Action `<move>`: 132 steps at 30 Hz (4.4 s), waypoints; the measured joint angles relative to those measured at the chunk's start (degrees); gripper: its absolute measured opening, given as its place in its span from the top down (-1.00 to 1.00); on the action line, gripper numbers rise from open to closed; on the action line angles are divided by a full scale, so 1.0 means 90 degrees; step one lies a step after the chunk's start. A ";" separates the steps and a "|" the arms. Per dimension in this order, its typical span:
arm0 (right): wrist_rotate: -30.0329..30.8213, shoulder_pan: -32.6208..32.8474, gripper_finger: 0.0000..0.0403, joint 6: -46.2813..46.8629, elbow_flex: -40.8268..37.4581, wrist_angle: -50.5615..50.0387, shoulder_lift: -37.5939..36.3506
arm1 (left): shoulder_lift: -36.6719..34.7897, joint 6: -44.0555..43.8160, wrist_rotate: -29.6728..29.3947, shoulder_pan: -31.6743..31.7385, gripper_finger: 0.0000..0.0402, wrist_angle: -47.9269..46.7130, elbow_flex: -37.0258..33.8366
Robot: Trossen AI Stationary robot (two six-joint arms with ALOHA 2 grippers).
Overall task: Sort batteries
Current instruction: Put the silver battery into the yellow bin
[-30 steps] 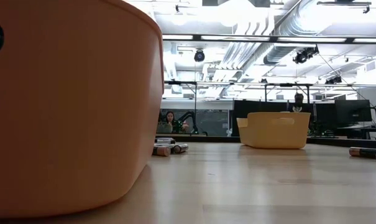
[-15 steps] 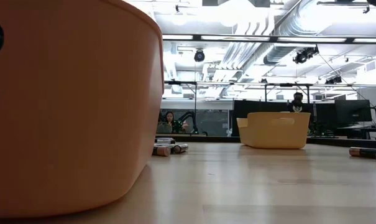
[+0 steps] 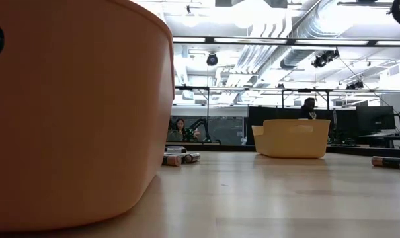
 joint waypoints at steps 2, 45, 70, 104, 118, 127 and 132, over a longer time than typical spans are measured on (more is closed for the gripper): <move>0.0033 -0.0005 0.50 0.0225 -0.0063 -0.0075 -0.0010 | -0.0001 0.0001 0.0000 0.0001 1.00 -0.0001 0.0001; 0.0652 -0.6576 -0.09 0.0186 0.1077 -0.1918 -0.2831 | 0.0010 -0.0001 0.0000 -0.0001 1.00 -0.0001 0.0001; -0.2957 0.0112 0.03 0.6603 0.0577 -0.0662 -0.0363 | 0.0010 0.0001 0.0000 0.0001 1.00 -0.0001 0.0000; -0.1670 -0.0512 0.16 0.5052 0.0613 -0.1180 0.0571 | 0.0010 0.0000 0.0000 0.0000 1.00 -0.0001 0.0000; -0.0968 -0.0625 0.83 0.4897 0.1367 -0.2523 -0.0266 | 0.0011 0.0000 0.0000 0.0001 1.00 -0.0001 -0.0001; 0.2497 -0.2814 0.83 0.4607 0.1784 -0.3070 -0.2002 | 0.0012 0.0000 0.0000 0.0001 1.00 -0.0001 0.0001; 0.3610 -0.5052 0.83 0.3345 0.1786 -0.2839 -0.2172 | 0.0012 0.0000 0.0000 -0.0001 1.00 -0.0001 0.0001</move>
